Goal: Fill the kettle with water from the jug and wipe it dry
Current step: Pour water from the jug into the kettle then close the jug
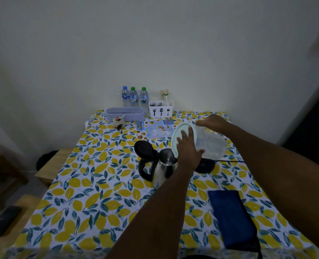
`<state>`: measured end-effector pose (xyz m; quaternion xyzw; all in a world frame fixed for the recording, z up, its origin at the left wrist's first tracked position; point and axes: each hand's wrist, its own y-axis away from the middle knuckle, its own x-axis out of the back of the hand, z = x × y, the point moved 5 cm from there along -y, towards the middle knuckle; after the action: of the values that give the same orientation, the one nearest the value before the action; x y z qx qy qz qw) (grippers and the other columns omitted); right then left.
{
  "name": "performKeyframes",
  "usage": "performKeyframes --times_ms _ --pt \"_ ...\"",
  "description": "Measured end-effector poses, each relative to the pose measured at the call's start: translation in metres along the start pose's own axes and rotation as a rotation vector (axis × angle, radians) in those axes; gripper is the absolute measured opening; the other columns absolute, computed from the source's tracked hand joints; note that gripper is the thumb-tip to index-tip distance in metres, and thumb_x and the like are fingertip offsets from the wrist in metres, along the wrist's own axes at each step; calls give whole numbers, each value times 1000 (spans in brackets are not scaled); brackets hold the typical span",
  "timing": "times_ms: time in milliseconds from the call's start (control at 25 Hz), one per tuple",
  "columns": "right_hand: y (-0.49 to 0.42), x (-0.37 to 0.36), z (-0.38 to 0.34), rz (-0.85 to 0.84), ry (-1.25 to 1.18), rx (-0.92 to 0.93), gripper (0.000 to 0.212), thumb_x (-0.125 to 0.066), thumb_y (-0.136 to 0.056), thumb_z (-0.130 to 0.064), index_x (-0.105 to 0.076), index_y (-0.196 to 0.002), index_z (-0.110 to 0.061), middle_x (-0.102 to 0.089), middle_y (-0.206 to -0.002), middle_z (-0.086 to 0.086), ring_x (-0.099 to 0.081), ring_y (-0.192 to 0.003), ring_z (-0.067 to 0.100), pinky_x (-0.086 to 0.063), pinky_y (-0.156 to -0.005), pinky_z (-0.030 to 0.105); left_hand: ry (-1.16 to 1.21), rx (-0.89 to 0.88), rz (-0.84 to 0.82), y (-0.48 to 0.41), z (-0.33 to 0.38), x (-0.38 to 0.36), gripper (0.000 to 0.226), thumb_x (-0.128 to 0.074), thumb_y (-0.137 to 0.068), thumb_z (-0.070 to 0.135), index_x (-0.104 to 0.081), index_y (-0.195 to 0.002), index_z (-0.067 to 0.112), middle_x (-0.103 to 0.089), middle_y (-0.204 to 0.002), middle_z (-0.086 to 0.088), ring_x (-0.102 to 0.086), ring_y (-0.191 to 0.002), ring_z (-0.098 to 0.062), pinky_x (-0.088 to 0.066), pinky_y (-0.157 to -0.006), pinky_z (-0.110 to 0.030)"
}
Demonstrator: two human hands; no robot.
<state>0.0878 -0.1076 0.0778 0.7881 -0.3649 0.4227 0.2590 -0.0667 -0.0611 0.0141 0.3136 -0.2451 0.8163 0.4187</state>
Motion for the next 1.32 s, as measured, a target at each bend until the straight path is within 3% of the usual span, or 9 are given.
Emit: performKeyframes --times_ms 80,160,320,640,840,1040,1240,1320 --pt "-1 -1 2 -6 -6 -4 62 -66 -81 -52 -65 -73 9 -55 -68 18 -54 -62 24 -35 -52 30 -10 -5 1 1 0 0 103 -71 -83 36 5 -152 19 -3 -162 -18 -15 -145 -44 -17 -119 -52" --pt "-1 -2 1 -11 -7 -1 66 -66 -81 -53 -67 -81 13 -57 -73 20 -56 -66 24 -36 -53 29 -12 -5 1 2 0 1 103 -70 -84 37 6 -152 19 -2 -162 -19 -14 -145 -44 -15 -118 -52" --pt "4 -1 -6 -17 8 14 52 -66 -80 -53 -57 -66 -3 -54 -70 19 -54 -63 24 -34 -51 30 12 2 8 6 -1 2 104 -70 -84 36 6 -152 20 -2 -162 -19 -13 -145 -44 -14 -118 -52" --pt "10 -3 -8 -26 0 21 50 -66 -81 -51 -45 -55 -13 -44 -60 5 -43 -55 18 -31 -53 31 19 7 5 9 -3 1 104 -71 -83 36 6 -152 20 -3 -161 -19 -13 -146 -43 -15 -118 -53" --pt "10 -8 3 -15 -77 8 50 -66 -82 -50 -48 -54 -12 -48 -60 5 -47 -57 18 -34 -57 31 -40 -13 -26 8 -5 -4 104 -71 -83 37 5 -152 20 -5 -162 -18 -14 -144 -46 -16 -118 -54" --pt "13 -19 31 23 -325 -84 47 -70 -79 -43 -48 -49 -14 -45 -52 2 -43 -50 17 -34 -56 32 -170 -67 -87 3 -9 -16 100 -70 -84 37 2 -152 23 -5 -162 -18 -11 -144 -49 -20 -116 -56" --pt "21 -29 81 79 -623 -184 42 -70 -82 -37 -53 -52 -12 -42 -40 0 -38 -37 13 -31 -42 22 -338 -173 -120 -3 4 -37 102 -73 -81 34 0 -151 28 -10 -161 -20 -15 -142 -53 -22 -114 -57" --pt "25 -33 106 88 -686 -236 40 -69 -82 -38 -51 -62 -8 -36 -47 5 -33 -40 17 -28 -46 27 -381 -214 -154 -6 12 -53 101 -73 -81 33 -1 -151 30 -9 -161 -20 -13 -142 -53 -21 -114 -59"
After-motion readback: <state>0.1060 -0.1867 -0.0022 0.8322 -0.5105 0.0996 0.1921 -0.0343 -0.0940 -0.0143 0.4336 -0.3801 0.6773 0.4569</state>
